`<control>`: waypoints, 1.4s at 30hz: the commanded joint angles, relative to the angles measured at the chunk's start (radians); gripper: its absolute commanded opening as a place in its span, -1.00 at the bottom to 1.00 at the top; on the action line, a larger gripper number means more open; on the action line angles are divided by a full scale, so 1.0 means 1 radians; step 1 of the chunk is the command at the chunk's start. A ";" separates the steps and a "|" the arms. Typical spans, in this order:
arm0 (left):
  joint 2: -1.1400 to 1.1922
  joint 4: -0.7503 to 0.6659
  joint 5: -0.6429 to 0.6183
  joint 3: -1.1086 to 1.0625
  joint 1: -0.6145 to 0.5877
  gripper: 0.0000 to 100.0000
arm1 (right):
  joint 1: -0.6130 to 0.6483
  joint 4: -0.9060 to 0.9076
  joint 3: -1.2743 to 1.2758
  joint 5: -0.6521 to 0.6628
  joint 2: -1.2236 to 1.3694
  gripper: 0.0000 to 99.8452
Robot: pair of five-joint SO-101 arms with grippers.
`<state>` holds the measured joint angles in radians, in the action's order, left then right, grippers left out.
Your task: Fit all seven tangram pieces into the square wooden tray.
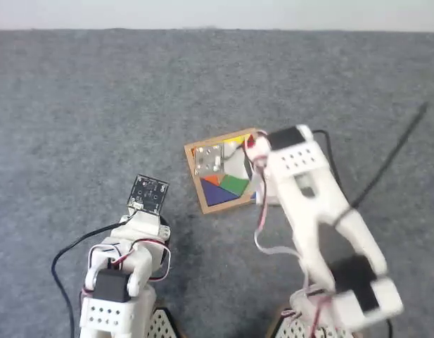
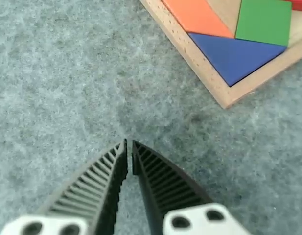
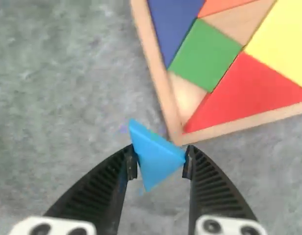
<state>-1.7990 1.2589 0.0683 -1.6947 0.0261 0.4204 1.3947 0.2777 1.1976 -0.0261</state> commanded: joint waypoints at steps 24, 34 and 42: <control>-0.018 0.003 0.003 0.010 -0.003 -0.96 | 0.036 0.050 -0.385 0.124 0.452 -0.70; -0.018 0.003 0.003 0.010 -0.003 -0.96 | 0.035 0.050 -0.387 0.121 0.450 -0.56; -0.018 0.003 0.003 0.010 -0.003 -0.96 | 0.030 0.016 -0.387 0.071 0.446 -0.44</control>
<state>-1.7990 1.2589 0.0683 -1.6947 0.0261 0.4511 1.4300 -0.0552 1.2881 0.4312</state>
